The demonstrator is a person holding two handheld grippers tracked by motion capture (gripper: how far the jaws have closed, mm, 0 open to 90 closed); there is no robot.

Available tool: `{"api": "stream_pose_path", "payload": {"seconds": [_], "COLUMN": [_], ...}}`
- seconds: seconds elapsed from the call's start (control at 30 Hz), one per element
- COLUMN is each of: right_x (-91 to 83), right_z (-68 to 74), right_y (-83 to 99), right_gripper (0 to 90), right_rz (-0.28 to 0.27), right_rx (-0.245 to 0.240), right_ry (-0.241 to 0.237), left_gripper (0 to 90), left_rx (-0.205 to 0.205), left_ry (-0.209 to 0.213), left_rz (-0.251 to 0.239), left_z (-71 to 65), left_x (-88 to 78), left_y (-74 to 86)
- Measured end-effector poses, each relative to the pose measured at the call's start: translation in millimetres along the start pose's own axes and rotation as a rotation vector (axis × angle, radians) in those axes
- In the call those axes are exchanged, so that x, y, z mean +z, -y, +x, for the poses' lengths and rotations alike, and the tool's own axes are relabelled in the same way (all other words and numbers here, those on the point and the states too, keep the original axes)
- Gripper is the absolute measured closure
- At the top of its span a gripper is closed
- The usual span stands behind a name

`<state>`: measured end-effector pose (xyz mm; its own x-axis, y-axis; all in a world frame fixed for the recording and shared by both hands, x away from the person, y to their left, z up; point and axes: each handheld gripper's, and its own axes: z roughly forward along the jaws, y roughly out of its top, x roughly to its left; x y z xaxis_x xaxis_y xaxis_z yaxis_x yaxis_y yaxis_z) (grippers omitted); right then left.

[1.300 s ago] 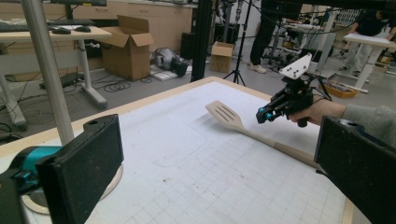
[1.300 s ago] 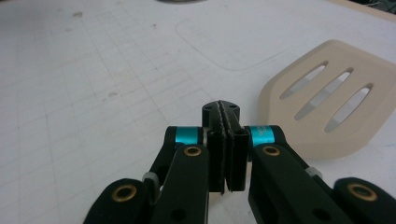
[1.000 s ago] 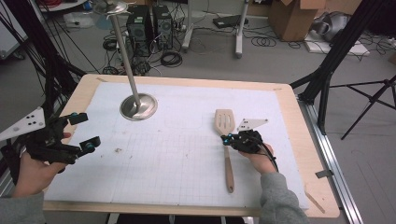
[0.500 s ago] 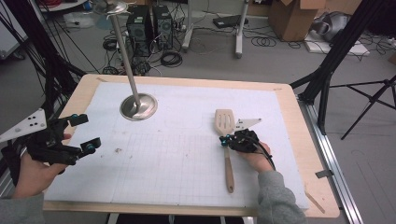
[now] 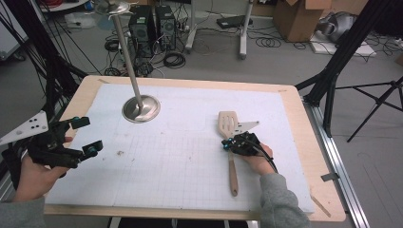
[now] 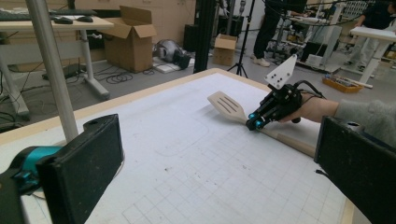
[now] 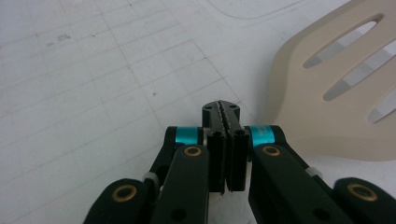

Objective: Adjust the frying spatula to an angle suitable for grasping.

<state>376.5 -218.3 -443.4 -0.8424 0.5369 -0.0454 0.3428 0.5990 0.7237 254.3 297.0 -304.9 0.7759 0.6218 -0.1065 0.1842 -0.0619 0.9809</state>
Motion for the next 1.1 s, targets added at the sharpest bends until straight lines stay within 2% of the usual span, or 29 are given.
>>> {"api": "stream_pose_path", "payload": {"seconds": [0.03,0.1,0.17,0.3,0.33,0.6,0.77,1.1], "right_x": [-0.2,-0.3,-1.1,-2.5,-4.5,-12.0,-21.2,-26.1], "right_z": [1.8,2.2,3.8,4.2,4.8,4.7,2.9,3.2], "right_y": [-1.5,-1.5,-1.6,-1.1,-0.1,6.3,14.0,18.2], "right_gripper": [89.5,89.5,89.6,89.6,89.6,89.7,89.7,89.8], "right_rz": [0.013,0.014,0.025,0.030,0.037,0.030,0.011,0.012], "right_rx": [-0.009,-0.007,0.009,0.008,0.023,0.037,0.068,0.083], "right_ry": [0.016,0.018,0.027,0.037,0.037,0.044,0.041,0.053], "left_gripper": [1.8,1.8,1.8,1.8,1.8,1.8,1.8,1.8], "left_rx": [-0.001,-0.001,0.002,0.001,0.001,0.002,0.002,0.002], "left_ry": [-0.003,-0.002,-0.002,0.000,0.000,0.001,0.007,0.017], "left_rz": [0.002,0.002,0.003,0.000,0.000,0.005,0.002,0.004], "left_z": [0.1,0.2,0.4,0.3,0.0,0.2,0.7,1.7], "left_x": [-0.2,-0.3,-0.9,-1.2,-1.1,0.6,2.7,6.4], "left_y": [0.2,0.3,0.0,-0.5,-0.5,-0.1,-1.0,-1.4]}}
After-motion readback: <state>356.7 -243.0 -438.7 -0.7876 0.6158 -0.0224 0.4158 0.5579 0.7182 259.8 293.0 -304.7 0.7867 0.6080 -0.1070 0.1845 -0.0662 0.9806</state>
